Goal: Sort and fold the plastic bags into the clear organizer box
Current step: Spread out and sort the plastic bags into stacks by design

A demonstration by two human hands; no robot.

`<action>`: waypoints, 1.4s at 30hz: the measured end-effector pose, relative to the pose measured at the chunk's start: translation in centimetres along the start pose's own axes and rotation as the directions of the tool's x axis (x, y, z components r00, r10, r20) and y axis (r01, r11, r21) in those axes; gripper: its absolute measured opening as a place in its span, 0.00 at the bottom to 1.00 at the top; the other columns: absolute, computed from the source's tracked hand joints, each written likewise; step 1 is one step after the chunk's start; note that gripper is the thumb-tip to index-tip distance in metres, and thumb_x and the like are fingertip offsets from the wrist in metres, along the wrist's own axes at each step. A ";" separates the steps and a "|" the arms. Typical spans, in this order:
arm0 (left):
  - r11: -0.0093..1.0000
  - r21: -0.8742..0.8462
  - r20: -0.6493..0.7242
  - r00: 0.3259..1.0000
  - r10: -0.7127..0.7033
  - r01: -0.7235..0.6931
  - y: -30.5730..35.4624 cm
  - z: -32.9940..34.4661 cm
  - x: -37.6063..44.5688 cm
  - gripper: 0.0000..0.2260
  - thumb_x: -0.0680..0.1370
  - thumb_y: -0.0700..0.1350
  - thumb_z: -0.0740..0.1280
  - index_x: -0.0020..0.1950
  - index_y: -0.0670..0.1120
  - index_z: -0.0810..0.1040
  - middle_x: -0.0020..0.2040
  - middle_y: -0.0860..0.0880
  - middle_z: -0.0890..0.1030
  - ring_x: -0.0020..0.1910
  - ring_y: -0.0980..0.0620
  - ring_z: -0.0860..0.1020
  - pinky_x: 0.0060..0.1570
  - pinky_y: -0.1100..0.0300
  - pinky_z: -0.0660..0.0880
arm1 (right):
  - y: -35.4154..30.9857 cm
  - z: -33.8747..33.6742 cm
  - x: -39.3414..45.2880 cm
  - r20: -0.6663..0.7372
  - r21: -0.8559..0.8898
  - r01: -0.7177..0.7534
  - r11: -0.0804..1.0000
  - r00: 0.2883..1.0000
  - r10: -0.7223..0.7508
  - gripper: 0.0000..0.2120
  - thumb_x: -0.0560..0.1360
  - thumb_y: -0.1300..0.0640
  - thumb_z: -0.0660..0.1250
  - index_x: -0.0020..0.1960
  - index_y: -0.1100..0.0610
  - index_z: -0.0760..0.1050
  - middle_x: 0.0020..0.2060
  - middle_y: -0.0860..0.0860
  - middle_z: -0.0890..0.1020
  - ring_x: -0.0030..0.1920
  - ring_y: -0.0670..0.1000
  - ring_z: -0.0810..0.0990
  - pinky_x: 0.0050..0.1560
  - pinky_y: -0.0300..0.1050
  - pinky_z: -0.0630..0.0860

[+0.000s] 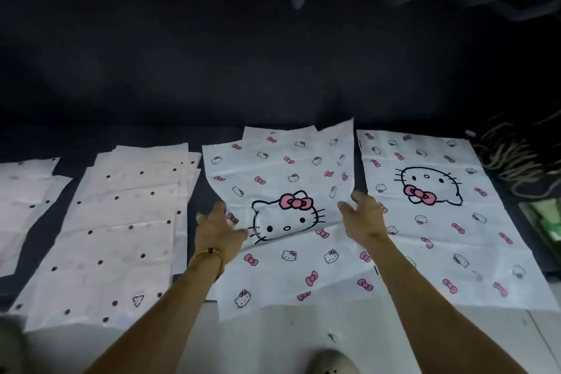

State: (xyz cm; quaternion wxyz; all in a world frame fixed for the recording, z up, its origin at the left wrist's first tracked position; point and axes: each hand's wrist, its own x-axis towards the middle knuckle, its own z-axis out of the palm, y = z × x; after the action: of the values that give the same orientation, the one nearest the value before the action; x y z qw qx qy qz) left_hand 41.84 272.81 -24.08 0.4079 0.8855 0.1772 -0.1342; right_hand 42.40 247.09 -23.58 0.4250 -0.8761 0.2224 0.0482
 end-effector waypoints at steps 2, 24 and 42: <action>0.999 -0.043 0.023 1.000 0.010 -0.009 0.3 0.3 -0.3 0.20 0.68 0.37 0.71 0.54 0.45 0.67 0.50 0.44 0.72 0.42 0.47 0.76 0.39 0.58 0.76 | 0.1 -0.3 -0.2 -0.026 -0.053 0.127 0.990 0.991 -0.129 0.15 0.80 0.60 0.60 0.35 0.52 0.61 0.32 0.50 0.70 0.31 0.51 0.68 0.35 0.45 0.67; 0.960 -0.023 0.192 0.941 0.278 -0.279 16.2 22.8 -3.9 0.29 0.72 0.40 0.71 0.72 0.44 0.66 0.66 0.42 0.71 0.63 0.45 0.72 0.58 0.62 0.67 | 19.7 -22.1 5.2 -0.404 -0.180 -0.436 0.882 0.850 0.338 0.20 0.70 0.47 0.66 0.58 0.57 0.74 0.56 0.59 0.76 0.59 0.62 0.71 0.59 0.57 0.73; 0.997 0.049 -0.006 0.998 0.068 -0.068 3.8 4.9 -3.6 0.16 0.69 0.39 0.69 0.56 0.43 0.72 0.53 0.44 0.74 0.56 0.43 0.73 0.54 0.49 0.75 | 5.9 -4.1 1.6 -0.089 0.218 -0.083 0.973 0.991 0.104 0.07 0.74 0.65 0.62 0.48 0.56 0.76 0.42 0.51 0.83 0.39 0.53 0.83 0.36 0.47 0.81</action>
State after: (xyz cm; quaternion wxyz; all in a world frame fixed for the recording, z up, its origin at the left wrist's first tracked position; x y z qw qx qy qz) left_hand 39.74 265.96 -23.22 0.3901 0.9011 0.1452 -0.1213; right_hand 40.89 240.21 -25.67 0.5022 -0.8153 0.2882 0.0003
